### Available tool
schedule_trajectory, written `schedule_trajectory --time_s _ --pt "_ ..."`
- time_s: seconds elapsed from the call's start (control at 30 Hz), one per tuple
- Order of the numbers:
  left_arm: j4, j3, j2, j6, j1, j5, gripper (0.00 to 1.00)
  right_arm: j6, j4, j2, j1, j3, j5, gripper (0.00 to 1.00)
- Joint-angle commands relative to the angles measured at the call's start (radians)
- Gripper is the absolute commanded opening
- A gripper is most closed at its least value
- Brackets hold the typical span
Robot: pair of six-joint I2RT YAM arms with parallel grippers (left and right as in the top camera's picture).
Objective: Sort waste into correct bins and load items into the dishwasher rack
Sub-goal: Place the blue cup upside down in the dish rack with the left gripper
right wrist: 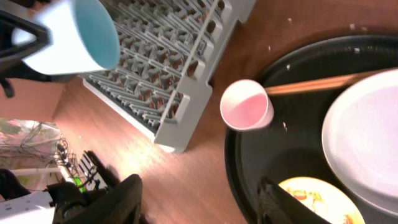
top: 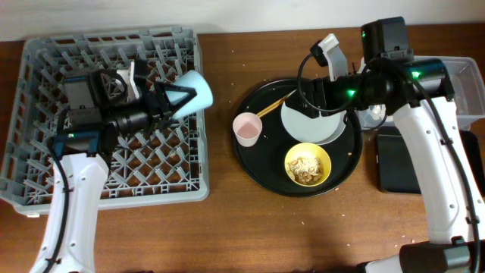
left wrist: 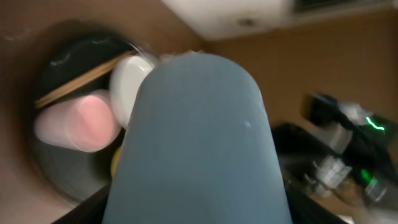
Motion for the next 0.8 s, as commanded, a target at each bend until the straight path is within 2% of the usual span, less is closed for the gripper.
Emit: schedule_trajectory --time_s 0.0,0.03,0.13,0.27,0.43,0.57,0.67,0.77 --pt "-0.341 0.08 -0.036 0.127 0.033 -0.45 0.43 0.005 -0.035 -0.009 0.004 0.001 0.054 0.64" --pt "-0.498 0.146 -0.036 0.17 0.033 -0.648 0.43 0.005 -0.05 -0.009 0.004 0.001 0.064 0.64" --pt "-0.711 0.245 -0.036 0.21 0.033 -1.079 0.43 0.005 -0.069 -0.009 0.004 0.001 0.064 0.64" --pt "-0.731 0.229 0.042 0.248 0.032 -1.116 0.44 0.005 -0.069 -0.008 0.004 0.001 0.064 0.65" --pt "-0.723 0.229 0.245 0.307 0.043 -1.093 0.43 0.005 -0.072 -0.008 0.004 0.001 0.064 0.65" --pt "-0.758 0.281 0.216 0.319 0.159 -1.089 0.44 0.005 -0.08 -0.008 0.004 0.001 0.077 0.65" --pt "-0.714 0.278 0.228 0.336 0.286 -1.114 0.48 0.005 -0.087 -0.008 0.004 0.001 0.097 0.66" --pt "-0.666 0.277 0.273 0.365 0.325 -1.093 0.49 0.005 -0.087 -0.008 0.004 0.001 0.097 0.66"
